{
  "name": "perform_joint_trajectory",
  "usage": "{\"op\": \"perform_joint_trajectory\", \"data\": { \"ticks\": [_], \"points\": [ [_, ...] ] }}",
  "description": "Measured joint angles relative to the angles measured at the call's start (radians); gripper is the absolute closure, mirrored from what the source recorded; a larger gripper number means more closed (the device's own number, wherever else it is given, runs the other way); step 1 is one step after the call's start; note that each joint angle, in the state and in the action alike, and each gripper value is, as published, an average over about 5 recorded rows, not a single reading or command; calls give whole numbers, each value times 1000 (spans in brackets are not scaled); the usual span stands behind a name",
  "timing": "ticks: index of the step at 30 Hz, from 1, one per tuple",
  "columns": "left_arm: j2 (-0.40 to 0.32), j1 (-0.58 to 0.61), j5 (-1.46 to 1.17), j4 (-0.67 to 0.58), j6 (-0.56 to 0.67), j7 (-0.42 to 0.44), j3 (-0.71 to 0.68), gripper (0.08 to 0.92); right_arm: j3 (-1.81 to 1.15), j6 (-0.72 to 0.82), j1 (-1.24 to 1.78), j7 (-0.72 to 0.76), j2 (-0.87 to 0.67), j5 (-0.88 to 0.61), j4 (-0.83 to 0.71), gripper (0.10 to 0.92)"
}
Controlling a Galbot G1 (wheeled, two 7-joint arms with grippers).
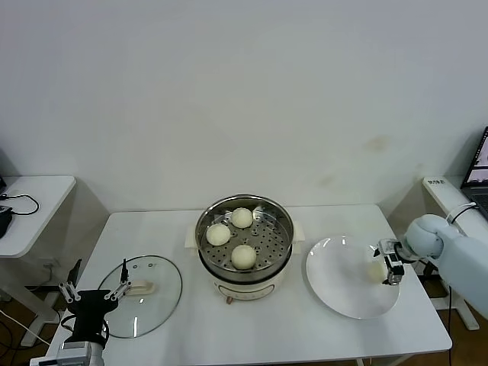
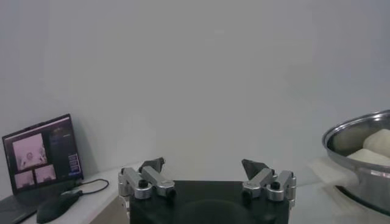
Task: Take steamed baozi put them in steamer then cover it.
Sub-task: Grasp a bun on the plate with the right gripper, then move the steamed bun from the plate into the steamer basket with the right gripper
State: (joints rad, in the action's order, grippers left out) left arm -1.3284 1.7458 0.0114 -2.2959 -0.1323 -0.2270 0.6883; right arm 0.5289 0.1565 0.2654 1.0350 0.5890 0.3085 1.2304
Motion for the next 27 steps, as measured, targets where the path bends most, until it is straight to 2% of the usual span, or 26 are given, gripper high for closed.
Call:
{"op": "perform_joint_trajectory", "data": {
  "ticks": [5,16,27],
  "points": [
    [-2,0,0,1,0,0,0,177,-7,6,4,2,13,15,-14,245],
    [-6,-1,0,2,0,0,-1,177,-13,15,5,13,23,27,-25,417],
    [1,-4,-4,-3,0,0,4,177,59,44,-91,34,-18,-31,35,448]
  ]
}}
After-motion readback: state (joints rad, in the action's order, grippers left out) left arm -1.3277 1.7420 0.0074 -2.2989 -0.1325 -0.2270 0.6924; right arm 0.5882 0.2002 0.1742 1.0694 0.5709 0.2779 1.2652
